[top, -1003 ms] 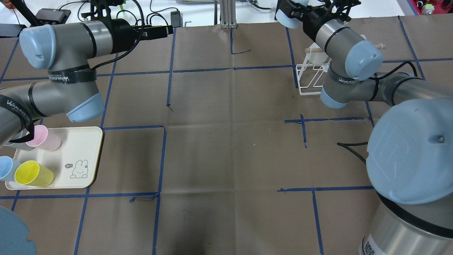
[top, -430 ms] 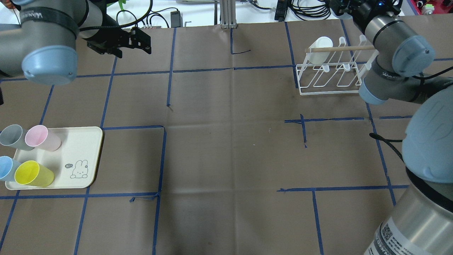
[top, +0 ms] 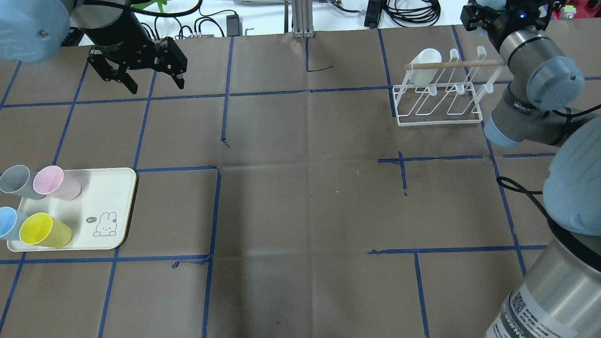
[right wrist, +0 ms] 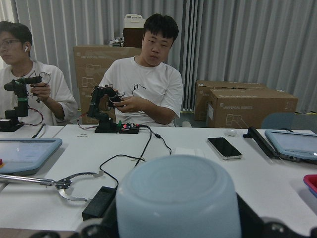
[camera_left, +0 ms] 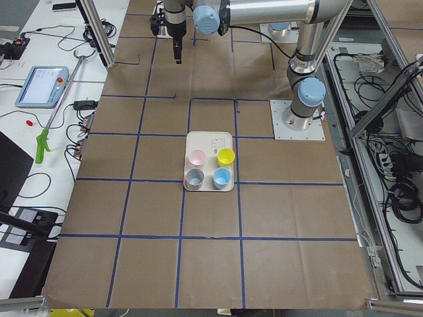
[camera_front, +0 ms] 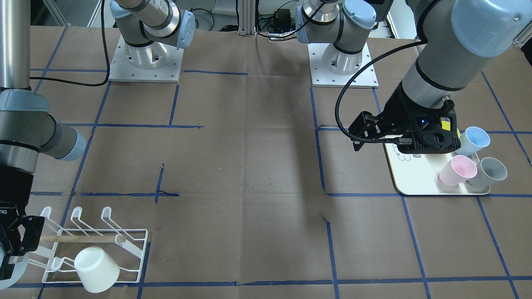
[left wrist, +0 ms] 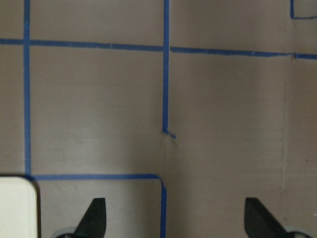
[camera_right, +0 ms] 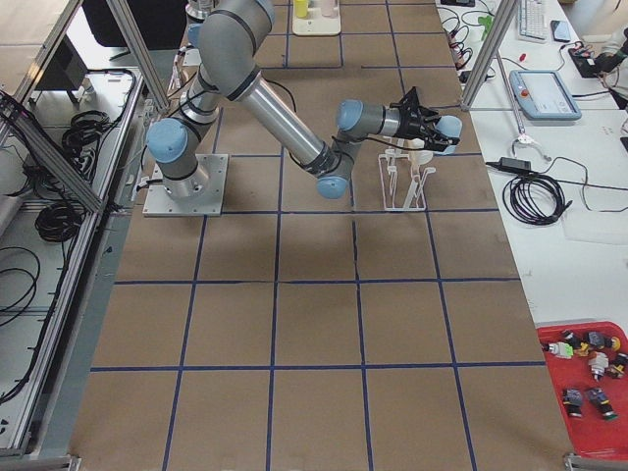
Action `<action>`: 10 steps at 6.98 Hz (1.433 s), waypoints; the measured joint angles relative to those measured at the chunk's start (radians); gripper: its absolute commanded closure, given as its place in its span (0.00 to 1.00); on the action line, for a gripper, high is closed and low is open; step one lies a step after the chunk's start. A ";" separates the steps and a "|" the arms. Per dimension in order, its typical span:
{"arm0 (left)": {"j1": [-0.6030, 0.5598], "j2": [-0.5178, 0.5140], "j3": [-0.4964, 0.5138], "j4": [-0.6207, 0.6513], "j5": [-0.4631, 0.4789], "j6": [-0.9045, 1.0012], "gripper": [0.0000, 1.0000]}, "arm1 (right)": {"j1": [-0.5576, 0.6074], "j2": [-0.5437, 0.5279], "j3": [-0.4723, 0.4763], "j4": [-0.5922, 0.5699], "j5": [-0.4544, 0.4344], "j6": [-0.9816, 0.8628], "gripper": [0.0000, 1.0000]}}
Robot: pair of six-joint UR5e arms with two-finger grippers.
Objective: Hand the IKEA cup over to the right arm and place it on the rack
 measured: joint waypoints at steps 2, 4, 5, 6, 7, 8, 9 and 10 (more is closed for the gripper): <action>-0.022 0.031 0.014 -0.098 0.028 -0.015 0.02 | -0.013 0.003 0.030 -0.001 -0.024 0.005 0.79; -0.023 0.065 -0.048 -0.043 0.027 -0.010 0.02 | -0.020 0.015 0.035 -0.004 -0.023 0.010 0.79; -0.022 0.081 -0.083 0.006 0.026 -0.005 0.02 | -0.023 0.029 0.022 -0.005 -0.023 0.011 0.79; -0.021 0.091 -0.113 0.056 0.018 0.001 0.01 | -0.025 0.048 0.002 -0.005 -0.021 0.012 0.79; -0.021 0.090 -0.128 0.098 0.002 0.001 0.01 | -0.025 0.066 -0.018 -0.008 -0.020 0.014 0.79; -0.022 0.083 -0.134 0.117 -0.008 -0.002 0.01 | -0.025 0.082 -0.029 -0.012 -0.018 0.015 0.79; -0.023 0.078 -0.137 0.117 -0.009 -0.004 0.01 | -0.025 0.093 -0.033 -0.015 -0.016 0.015 0.80; -0.023 0.073 -0.134 0.097 -0.007 -0.005 0.01 | -0.024 0.097 -0.032 -0.018 -0.016 0.015 0.80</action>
